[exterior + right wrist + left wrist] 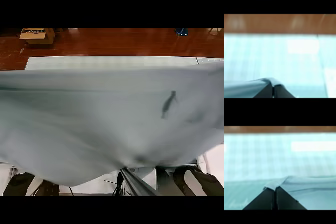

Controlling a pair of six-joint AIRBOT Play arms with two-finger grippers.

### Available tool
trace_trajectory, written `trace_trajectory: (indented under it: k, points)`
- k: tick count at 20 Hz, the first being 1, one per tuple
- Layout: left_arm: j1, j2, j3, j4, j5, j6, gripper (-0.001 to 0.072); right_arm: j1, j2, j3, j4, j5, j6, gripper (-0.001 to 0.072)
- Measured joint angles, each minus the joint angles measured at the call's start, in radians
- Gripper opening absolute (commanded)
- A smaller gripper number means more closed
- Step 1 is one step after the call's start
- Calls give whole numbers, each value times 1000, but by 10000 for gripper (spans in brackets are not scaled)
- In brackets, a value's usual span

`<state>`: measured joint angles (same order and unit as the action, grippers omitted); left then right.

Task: Fold the shirts.

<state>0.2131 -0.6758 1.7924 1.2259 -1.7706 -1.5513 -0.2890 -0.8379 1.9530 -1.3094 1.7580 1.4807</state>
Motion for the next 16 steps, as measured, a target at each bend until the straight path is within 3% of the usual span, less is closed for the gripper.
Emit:
trace_trajectory:
  k: [2, 7, 16]
  points:
    - [0, -43, -126, -6, 10, 14, 17, 41, -106, -53, -3, 25, -12, 16]
    - [-1, -246, -358, -24, 193, 79, 18, 171, -449, -118, -14, -16, -32, 17]
    - [-1, -687, -425, -98, 677, 140, 18, 256, -806, -133, 42, -513, -5, 17]
